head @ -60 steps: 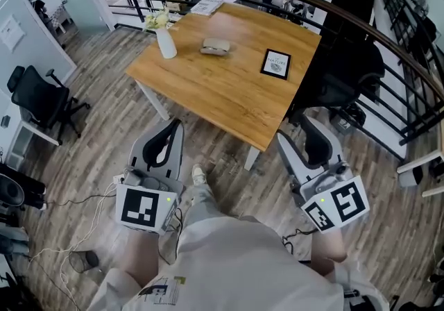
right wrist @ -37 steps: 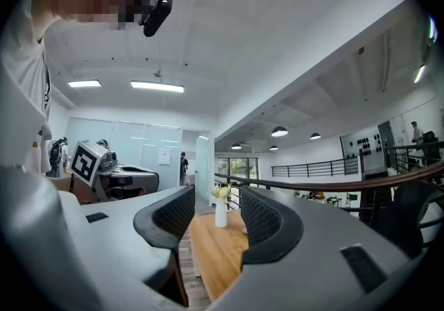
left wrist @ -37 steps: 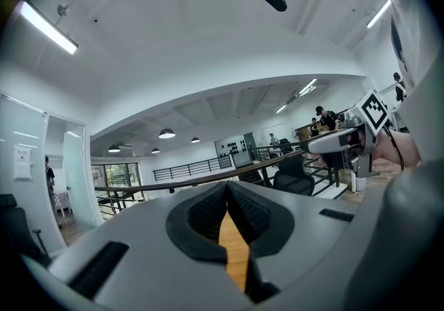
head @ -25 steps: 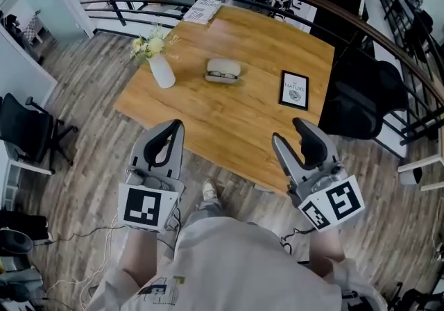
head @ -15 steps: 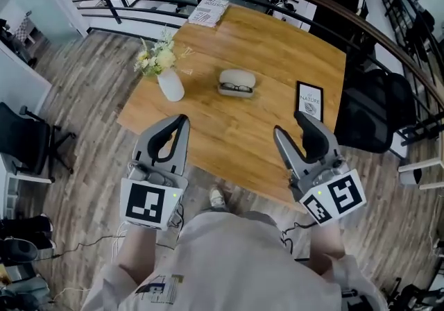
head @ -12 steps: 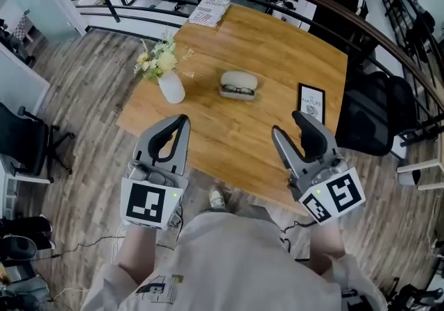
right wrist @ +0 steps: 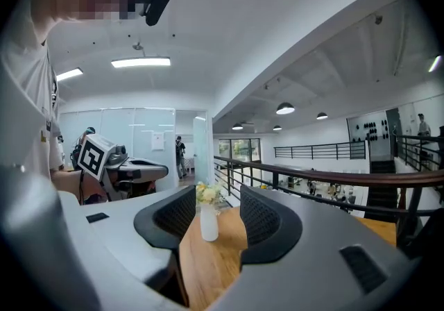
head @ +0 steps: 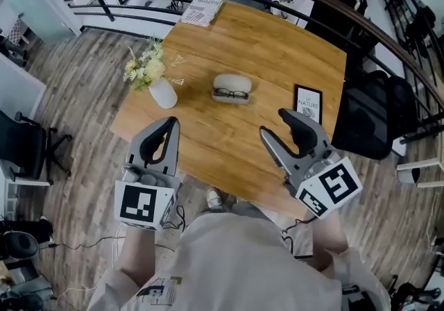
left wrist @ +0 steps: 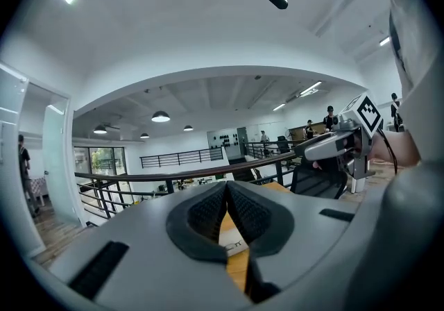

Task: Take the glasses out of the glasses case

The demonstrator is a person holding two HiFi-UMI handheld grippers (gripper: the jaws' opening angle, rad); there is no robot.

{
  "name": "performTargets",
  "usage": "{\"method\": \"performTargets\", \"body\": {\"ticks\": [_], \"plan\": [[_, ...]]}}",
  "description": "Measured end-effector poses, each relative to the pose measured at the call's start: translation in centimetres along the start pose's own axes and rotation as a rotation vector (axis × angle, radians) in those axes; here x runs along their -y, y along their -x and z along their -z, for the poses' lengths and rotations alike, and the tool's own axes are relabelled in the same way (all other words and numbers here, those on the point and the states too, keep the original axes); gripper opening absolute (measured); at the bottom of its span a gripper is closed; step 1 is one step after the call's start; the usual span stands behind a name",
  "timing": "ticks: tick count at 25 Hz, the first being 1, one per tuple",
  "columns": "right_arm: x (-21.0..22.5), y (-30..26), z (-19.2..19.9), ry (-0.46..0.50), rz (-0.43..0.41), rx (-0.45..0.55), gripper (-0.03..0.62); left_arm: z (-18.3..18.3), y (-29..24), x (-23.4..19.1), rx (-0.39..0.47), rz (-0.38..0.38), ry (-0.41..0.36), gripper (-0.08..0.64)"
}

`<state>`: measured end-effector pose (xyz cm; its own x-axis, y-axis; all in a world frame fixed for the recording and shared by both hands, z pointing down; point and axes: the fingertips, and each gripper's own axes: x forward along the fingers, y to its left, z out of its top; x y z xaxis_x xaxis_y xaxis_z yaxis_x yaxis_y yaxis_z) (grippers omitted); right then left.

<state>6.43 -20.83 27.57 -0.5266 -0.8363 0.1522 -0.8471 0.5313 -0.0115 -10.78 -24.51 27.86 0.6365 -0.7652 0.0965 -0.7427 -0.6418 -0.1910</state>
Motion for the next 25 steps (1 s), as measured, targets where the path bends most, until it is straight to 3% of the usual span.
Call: {"method": "performTargets", "body": {"ticks": [5, 11, 14, 17, 20, 25], "plan": [[1.9, -1.2, 0.5, 0.004, -0.097, -0.033, 0.221, 0.3, -2.0, 0.0, -0.019, -0.018, 0.023, 0.017], [5.8, -4.4, 0.9, 0.030, -0.154, -0.066, 0.219, 1.1, -4.9, 0.1, -0.048, 0.007, 0.026, 0.017], [7.2, -6.9, 1.9, 0.006, -0.232, -0.104, 0.218, 1.5, -7.0, -0.3, -0.053, 0.022, 0.021, 0.017], [8.4, -9.6, 3.4, -0.018, -0.295, -0.156, 0.218, 2.3, -9.2, -0.7, -0.064, 0.045, 0.022, 0.017], [9.6, -12.6, 5.8, 0.019, -0.322, -0.237, 0.218, 3.7, -11.3, -1.4, -0.079, 0.061, 0.021, 0.017], [10.4, -17.9, 10.4, 0.005, -0.410, -0.324, 0.219, 8.3, -14.5, -2.9, -0.143, 0.085, 0.022, 0.017]]}}
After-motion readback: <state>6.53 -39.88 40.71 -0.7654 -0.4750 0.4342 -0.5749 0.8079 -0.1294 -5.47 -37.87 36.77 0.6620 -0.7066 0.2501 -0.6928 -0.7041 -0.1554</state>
